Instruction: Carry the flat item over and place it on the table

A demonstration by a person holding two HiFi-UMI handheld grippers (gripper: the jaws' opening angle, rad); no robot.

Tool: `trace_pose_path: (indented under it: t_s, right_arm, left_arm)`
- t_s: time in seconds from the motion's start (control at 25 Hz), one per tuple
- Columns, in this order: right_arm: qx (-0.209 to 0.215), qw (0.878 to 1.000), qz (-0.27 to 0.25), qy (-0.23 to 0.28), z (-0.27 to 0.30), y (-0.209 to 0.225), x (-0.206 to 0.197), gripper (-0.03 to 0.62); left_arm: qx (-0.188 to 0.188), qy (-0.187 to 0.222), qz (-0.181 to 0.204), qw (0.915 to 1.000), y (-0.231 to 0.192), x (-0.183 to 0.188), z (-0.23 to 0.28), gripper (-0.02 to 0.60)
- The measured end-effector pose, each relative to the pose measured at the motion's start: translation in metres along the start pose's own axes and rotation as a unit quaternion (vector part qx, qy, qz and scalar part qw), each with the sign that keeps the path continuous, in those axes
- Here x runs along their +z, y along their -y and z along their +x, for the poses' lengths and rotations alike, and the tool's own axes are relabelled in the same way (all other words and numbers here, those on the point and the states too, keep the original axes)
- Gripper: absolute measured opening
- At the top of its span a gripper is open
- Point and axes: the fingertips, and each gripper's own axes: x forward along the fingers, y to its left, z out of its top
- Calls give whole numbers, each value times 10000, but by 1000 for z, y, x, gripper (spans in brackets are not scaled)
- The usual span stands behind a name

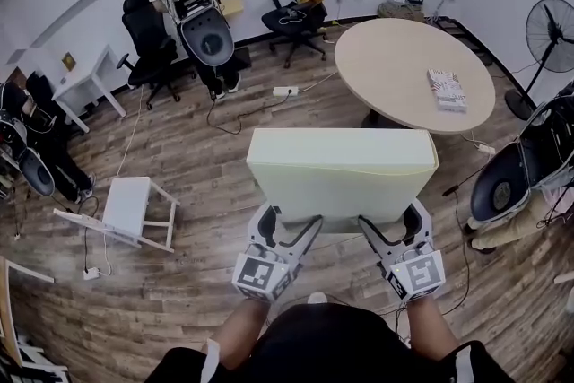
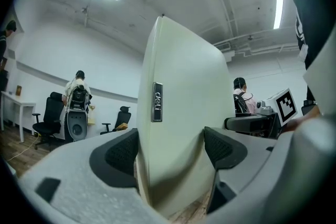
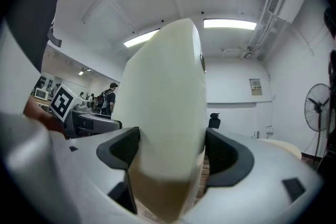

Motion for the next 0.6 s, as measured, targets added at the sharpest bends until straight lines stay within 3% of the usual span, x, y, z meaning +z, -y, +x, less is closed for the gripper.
trace_pose_path:
  t_s: [0.6]
  right_arm:
    - [-158, 9999, -29, -14, 50, -6, 4, 366]
  left_arm:
    - [-139, 69, -116, 9998, -49, 3, 16, 371]
